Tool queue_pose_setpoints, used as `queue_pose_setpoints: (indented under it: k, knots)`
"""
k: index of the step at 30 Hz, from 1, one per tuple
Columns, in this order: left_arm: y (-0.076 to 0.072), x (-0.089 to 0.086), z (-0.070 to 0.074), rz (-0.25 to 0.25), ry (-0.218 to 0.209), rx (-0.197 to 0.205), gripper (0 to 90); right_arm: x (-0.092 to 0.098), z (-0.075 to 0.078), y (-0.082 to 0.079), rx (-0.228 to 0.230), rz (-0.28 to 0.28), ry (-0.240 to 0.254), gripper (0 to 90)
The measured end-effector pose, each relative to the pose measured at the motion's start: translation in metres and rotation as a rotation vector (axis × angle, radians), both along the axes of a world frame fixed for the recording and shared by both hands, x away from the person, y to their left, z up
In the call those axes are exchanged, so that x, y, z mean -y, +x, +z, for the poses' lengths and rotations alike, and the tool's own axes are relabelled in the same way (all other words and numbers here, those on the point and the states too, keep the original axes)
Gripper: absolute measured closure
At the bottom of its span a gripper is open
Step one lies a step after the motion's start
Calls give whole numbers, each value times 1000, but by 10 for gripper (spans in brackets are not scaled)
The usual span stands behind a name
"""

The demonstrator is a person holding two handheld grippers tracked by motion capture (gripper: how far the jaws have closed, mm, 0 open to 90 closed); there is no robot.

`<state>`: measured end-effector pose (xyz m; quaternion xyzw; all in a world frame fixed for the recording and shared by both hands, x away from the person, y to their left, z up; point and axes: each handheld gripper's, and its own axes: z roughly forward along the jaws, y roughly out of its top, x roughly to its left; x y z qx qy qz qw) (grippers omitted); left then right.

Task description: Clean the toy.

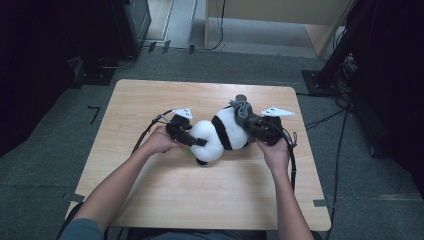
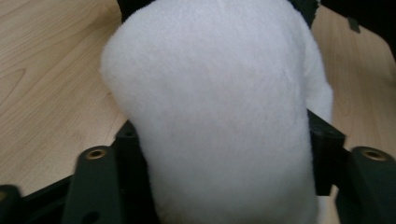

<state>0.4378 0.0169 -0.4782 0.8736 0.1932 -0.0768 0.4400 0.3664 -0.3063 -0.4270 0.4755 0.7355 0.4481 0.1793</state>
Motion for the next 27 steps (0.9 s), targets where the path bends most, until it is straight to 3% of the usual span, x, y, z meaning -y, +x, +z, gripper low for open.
queue_pose_setpoints:
  k: [3, 7, 10, 14, 17, 21, 24, 27]
  knots:
    - [-7, -2, 3, 41, -18, -24, 448, 7, 11, -2, -6, -38, 20, 775]
    - [-16, -6, 14, 113, -51, -43, 476, 7, 31, -11, 24, -28, 55, 772]
    - [-17, -12, 23, 192, -97, -85, 477, -6, 51, -22, 65, 17, 70, 772]
    - [-24, -18, 35, 295, -128, -56, 471, -38, 61, -31, 73, 103, 73, 771]
    - [-31, -21, 36, 367, -171, -74, 462, -64, 58, -35, 60, 167, 65, 765]
    - [-35, -22, 36, 424, -164, -66, 461, -89, 47, -35, 40, 212, 68, 764]
    - [-38, -22, 33, 442, -197, -98, 461, -103, 34, -32, 22, 228, 56, 763]
    - [-42, -20, 35, 443, -195, -81, 463, -114, 20, -30, -5, 244, 51, 764]
